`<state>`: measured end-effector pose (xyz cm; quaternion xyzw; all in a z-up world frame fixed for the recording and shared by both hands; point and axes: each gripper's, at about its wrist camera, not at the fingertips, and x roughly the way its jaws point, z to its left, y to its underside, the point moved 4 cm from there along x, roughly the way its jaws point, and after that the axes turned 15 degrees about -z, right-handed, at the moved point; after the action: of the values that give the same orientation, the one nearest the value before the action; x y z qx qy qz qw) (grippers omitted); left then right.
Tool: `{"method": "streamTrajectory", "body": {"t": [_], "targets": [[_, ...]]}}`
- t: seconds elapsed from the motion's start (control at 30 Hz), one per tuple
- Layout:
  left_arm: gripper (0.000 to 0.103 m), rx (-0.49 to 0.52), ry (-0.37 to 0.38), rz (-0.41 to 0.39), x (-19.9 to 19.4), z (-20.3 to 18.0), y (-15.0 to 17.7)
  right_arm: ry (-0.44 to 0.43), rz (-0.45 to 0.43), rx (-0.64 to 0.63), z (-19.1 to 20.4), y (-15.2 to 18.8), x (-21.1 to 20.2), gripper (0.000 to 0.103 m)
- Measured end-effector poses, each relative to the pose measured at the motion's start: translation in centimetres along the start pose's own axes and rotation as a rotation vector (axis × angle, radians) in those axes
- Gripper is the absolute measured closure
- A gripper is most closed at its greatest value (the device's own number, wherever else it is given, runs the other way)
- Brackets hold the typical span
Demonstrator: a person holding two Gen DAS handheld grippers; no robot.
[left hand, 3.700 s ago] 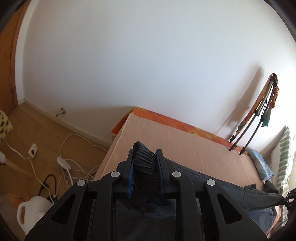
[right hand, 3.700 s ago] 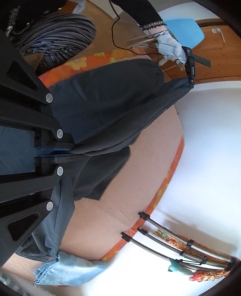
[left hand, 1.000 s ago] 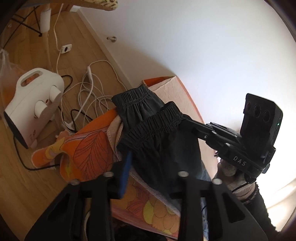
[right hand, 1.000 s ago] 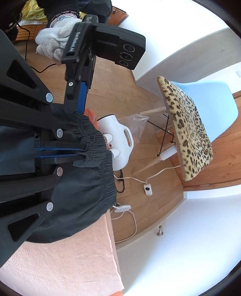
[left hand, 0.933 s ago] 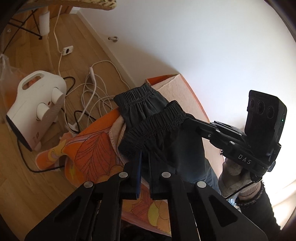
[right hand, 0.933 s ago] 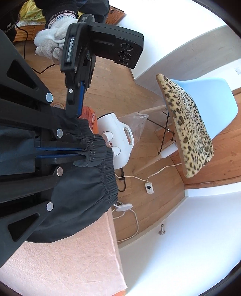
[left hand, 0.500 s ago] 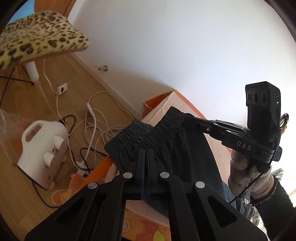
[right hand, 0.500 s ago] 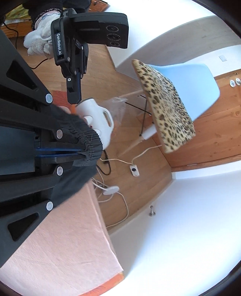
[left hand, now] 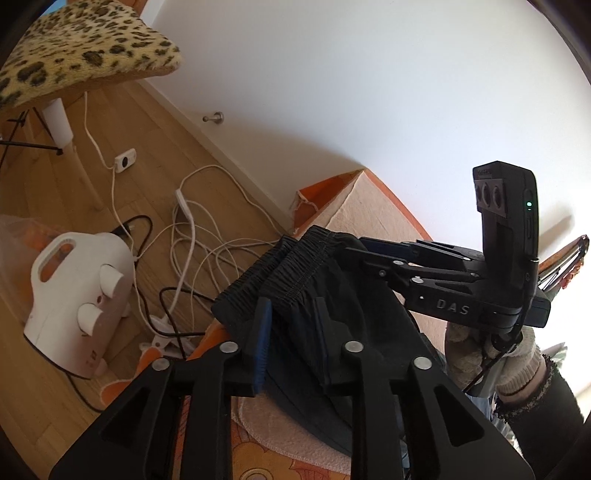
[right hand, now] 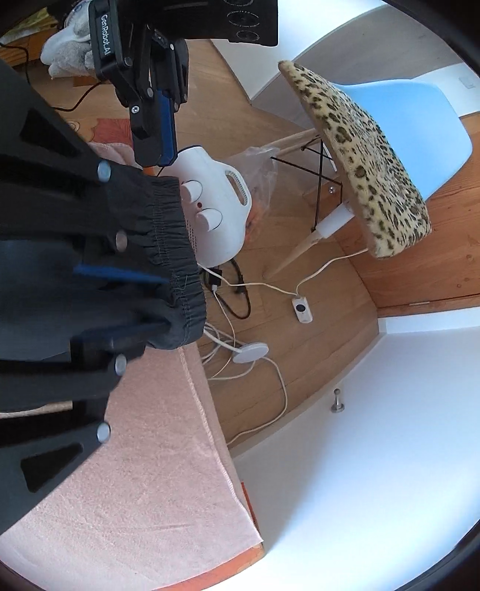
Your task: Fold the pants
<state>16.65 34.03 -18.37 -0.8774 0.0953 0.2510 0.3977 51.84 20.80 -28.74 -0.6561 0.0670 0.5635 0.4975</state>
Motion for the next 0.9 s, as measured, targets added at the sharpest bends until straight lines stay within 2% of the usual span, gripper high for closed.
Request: {"method": "streamTrajectory", "body": {"t": [0.03, 0.13, 0.2, 0.27, 0.3, 0.37, 0.47, 0.57, 0.6, 0.7, 0.73, 0.8, 0.9], "targets": [[0.069, -0.006, -0.012, 0.012, 0.2, -0.1, 0.1, 0.008, -0.014, 0.002, -0.2, 0.0, -0.7, 0.06], [0.069, -0.077, 0.001, 0.043, 0.8, 0.0, 0.7, 0.006, -0.059, 0.024, -0.8, 0.1, -4.0, 0.062], [0.072, -0.062, 0.005, 0.038, 0.9, -0.4, 1.1, 0.008, -0.082, 0.027, -1.2, 0.3, -6.4, 0.062], [0.095, -0.043, 0.0, 0.051, 1.4, -0.8, 1.5, 0.028, -0.103, 0.035, -1.8, 1.2, -9.4, 0.062], [0.102, -0.036, -0.007, 0.055, 1.6, -0.9, 1.7, 0.026, -0.109, 0.047, -2.1, 1.6, -10.8, 0.062], [0.101, -0.019, -0.023, 0.041, 1.5, -1.0, 1.9, 0.067, -0.132, 0.062, -2.9, 2.9, -14.1, 0.062], [0.101, 0.019, -0.068, -0.023, 0.5, -1.1, 1.2, 0.132, -0.162, 0.131, -4.4, 5.5, -19.6, 0.062], [0.101, 0.068, -0.137, -0.049, 0.2, -0.7, 0.6, 0.228, -0.184, 0.198, -5.6, 9.1, -25.3, 0.062], [0.101, 0.074, -0.139, -0.05, 0.2, -0.6, 0.5, 0.27, -0.189, 0.23, -6.1, 10.7, -27.6, 0.062], [0.1, 0.089, -0.127, -0.011, -0.2, -0.5, 0.4, 0.39, -0.213, 0.338, -7.4, 15.4, -34.3, 0.061], [0.095, 0.102, -0.138, -0.009, -0.7, -0.5, 0.2, 0.436, -0.223, 0.369, -7.9, 17.0, -36.5, 0.059], [0.094, 0.137, -0.143, -0.026, -1.7, -1.2, -0.4, 0.54, -0.246, 0.445, -8.7, 20.8, -41.5, 0.056], [0.091, 0.209, -0.086, -0.026, -2.5, -4.2, -0.9, 0.669, -0.272, 0.592, -9.8, 26.4, -47.9, 0.054]]}}
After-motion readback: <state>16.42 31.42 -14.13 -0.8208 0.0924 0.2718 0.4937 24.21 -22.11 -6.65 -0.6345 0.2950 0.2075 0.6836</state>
